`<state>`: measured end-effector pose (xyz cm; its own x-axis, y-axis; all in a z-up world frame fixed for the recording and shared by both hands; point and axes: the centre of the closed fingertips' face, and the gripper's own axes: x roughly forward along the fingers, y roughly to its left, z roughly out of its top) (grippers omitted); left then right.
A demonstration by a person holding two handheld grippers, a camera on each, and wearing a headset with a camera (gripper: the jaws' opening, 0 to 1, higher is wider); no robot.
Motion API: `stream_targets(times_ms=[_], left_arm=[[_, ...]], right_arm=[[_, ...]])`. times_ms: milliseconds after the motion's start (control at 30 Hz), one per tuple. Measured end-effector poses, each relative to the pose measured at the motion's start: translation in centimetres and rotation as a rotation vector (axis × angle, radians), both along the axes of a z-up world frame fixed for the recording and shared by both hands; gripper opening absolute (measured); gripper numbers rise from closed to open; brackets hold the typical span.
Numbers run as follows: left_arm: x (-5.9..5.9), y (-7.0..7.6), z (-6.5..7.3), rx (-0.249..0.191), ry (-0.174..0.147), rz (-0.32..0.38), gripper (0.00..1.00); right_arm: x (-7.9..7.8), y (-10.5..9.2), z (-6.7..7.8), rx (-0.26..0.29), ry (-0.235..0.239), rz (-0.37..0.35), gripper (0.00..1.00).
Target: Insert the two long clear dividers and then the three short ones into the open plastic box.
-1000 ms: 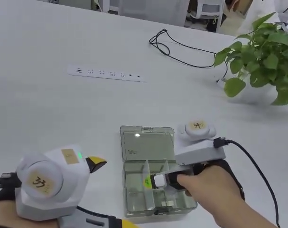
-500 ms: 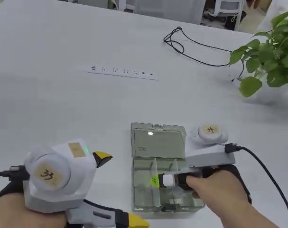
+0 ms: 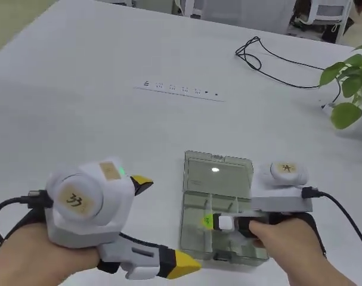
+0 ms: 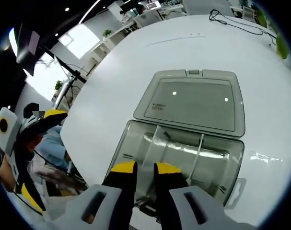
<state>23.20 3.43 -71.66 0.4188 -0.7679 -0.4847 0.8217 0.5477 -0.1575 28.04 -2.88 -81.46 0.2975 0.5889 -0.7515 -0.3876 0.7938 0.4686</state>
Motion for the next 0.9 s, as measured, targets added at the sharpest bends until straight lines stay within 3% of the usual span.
stream_targets(times_ms=[333,533,767,900], left_arm=[[0.2,1.0,0.5,0.005,-0.01,0.078,0.98],[0.2,1.2,0.6,0.023,-0.02,0.073,0.98],[0.5,1.0,0.7,0.014,-0.03,0.079,0.98],[0.5,0.7,0.9,0.014,-0.034,0.075,0.98]], right_arm=[[0.5,-0.8,3.0,0.074,-0.054,0.043,0.25],[0.6,-1.3,5.1,0.119,-0.107,0.069,0.31],[0.1,-2.3,7.1,0.139,-0.157,0.127,0.39],[-0.3,-3.3,7.9,0.13,-0.211,0.199,0.44]])
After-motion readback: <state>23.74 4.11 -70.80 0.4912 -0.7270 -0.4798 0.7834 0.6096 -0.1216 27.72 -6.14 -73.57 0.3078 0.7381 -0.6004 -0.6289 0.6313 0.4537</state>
